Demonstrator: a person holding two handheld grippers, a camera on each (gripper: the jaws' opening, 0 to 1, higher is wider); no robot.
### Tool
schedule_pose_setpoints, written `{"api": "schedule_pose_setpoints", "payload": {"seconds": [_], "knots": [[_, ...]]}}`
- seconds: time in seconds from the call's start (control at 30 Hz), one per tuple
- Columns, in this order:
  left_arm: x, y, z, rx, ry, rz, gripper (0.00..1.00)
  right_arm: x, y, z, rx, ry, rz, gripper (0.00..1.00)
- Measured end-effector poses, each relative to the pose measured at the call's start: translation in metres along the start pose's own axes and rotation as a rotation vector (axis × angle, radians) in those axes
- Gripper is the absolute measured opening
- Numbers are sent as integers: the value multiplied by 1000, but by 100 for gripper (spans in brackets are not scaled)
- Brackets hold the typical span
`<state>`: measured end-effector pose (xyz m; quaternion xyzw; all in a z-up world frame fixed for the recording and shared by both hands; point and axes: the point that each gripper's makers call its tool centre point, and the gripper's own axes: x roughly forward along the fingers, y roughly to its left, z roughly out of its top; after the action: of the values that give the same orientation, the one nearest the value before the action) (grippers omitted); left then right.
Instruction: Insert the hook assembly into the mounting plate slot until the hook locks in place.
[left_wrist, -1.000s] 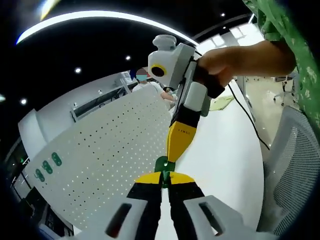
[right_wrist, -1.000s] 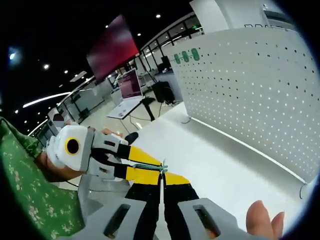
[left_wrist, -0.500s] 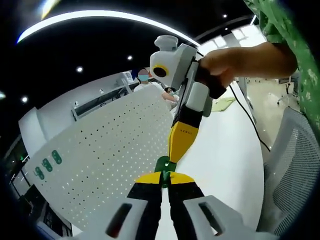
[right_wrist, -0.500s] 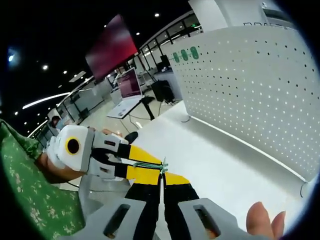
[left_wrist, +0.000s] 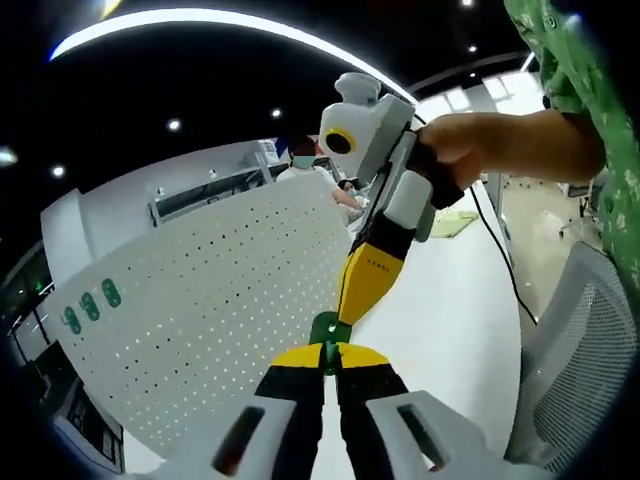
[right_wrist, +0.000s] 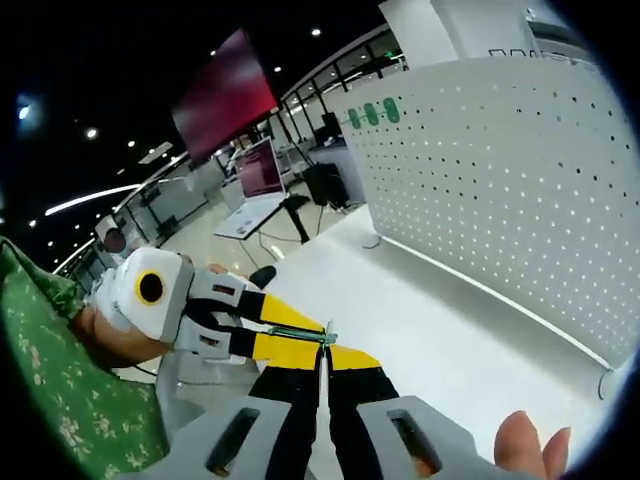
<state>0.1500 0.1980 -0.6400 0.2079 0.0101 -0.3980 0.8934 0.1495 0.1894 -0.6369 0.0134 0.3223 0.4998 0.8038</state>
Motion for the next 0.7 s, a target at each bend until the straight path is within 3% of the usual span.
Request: {"api": "schedule_pose_setpoints", "payload": {"seconds": [0.33,0.7], "knots": [[0,1,2,-15,-8,13,3,2,0,2,-25,-4,-22,4],[0,-2,0,-9,5,12,3,1,-2,5,-4,-7,-38,0]]}}
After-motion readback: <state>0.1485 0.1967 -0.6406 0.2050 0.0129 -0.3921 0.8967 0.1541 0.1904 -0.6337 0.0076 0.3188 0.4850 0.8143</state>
